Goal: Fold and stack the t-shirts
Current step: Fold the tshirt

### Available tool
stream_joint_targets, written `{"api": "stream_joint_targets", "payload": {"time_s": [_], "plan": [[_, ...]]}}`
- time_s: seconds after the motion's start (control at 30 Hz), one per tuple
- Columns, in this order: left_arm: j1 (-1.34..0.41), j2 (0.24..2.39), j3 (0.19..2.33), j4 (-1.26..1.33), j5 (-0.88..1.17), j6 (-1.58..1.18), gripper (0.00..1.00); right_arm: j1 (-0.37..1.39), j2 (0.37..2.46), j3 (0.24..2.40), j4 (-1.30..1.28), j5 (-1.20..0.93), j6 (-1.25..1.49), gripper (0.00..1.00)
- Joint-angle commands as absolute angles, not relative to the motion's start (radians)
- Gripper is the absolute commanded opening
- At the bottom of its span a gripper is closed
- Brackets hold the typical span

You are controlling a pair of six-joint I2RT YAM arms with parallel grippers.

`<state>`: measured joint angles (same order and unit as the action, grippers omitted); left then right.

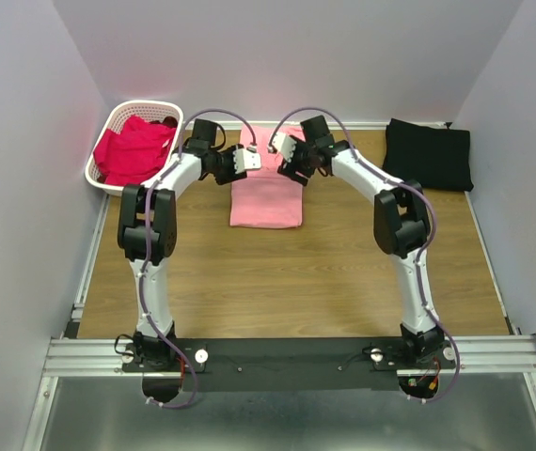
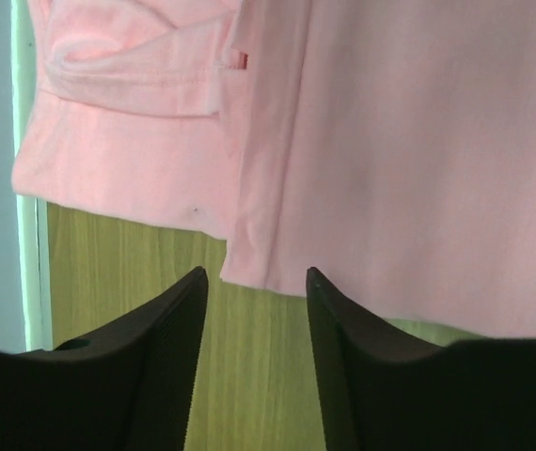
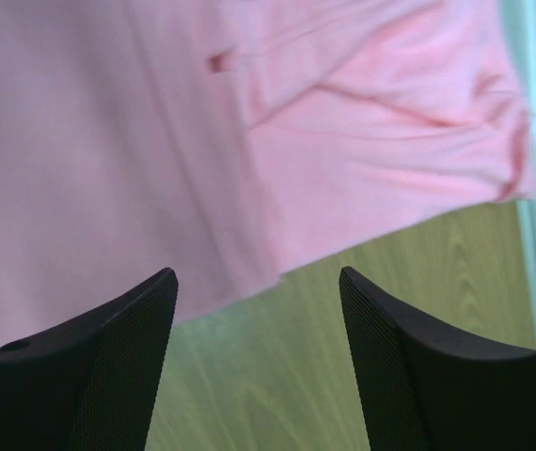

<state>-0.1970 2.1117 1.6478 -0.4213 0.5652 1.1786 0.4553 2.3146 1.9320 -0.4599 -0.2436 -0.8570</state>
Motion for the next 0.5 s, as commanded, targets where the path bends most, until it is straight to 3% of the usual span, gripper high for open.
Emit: {"api": "stream_joint_targets", "payload": {"time_s": [0.0, 0.23, 0.47], "plan": [[-0.155, 2.016, 1.632, -0.406, 0.587, 1.063, 0.58, 0.414, 2.232, 1.996, -0.451, -0.236, -0.723, 0.78], [-0.133, 1.823, 1.427, -0.459, 0.736, 0.783, 0.6, 0.403, 2.039, 1.821, -0.521, -0.34, -0.473, 0.8], [-0.133, 1.769, 1.223, -0.308, 0.741, 0.522, 0.61, 0.403, 2.039, 1.701, -0.598, -0.517, -0.165, 0.71]]}}
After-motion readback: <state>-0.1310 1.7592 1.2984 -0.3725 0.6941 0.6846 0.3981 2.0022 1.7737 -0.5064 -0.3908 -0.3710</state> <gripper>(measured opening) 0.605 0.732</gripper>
